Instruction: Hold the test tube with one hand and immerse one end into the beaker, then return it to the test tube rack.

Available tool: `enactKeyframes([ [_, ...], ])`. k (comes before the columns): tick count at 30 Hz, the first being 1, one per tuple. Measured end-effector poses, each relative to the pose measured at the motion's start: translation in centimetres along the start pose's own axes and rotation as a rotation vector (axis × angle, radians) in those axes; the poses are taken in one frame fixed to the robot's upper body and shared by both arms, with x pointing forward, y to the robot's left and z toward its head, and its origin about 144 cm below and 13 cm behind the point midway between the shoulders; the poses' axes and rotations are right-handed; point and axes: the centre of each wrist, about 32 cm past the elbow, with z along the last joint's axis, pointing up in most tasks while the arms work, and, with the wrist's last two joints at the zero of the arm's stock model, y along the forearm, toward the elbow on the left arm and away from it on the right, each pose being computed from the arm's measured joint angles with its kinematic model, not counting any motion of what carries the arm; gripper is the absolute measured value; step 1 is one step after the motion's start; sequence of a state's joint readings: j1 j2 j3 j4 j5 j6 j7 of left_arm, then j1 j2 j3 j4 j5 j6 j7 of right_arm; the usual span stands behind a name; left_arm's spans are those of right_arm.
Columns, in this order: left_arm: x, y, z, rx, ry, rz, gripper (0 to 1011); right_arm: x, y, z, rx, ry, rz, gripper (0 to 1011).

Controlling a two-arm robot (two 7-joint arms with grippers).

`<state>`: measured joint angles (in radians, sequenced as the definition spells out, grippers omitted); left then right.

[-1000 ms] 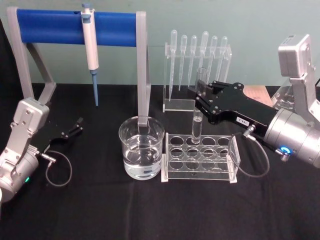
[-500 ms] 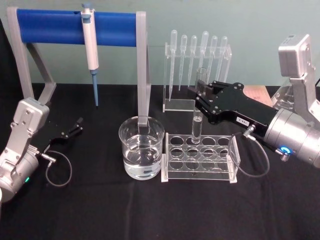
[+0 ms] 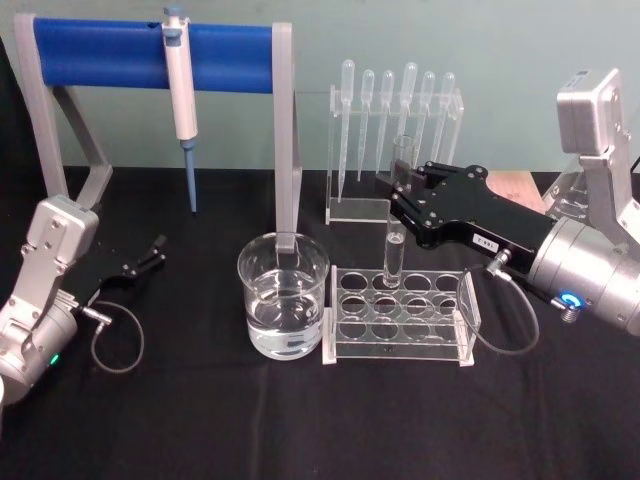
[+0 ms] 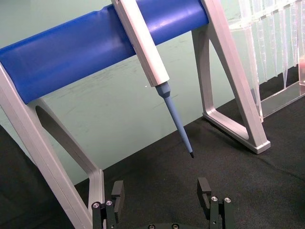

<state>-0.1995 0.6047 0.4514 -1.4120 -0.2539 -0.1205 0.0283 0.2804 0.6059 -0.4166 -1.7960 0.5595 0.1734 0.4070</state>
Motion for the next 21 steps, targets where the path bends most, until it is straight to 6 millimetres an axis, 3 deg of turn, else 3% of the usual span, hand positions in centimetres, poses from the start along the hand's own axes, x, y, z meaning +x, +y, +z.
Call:
enactKeyframes([
  [21, 0.00, 0.00, 0.00, 0.000, 0.000, 0.000, 1000, 0.00, 0.00, 0.00, 0.000, 0.000, 0.000, 225],
])
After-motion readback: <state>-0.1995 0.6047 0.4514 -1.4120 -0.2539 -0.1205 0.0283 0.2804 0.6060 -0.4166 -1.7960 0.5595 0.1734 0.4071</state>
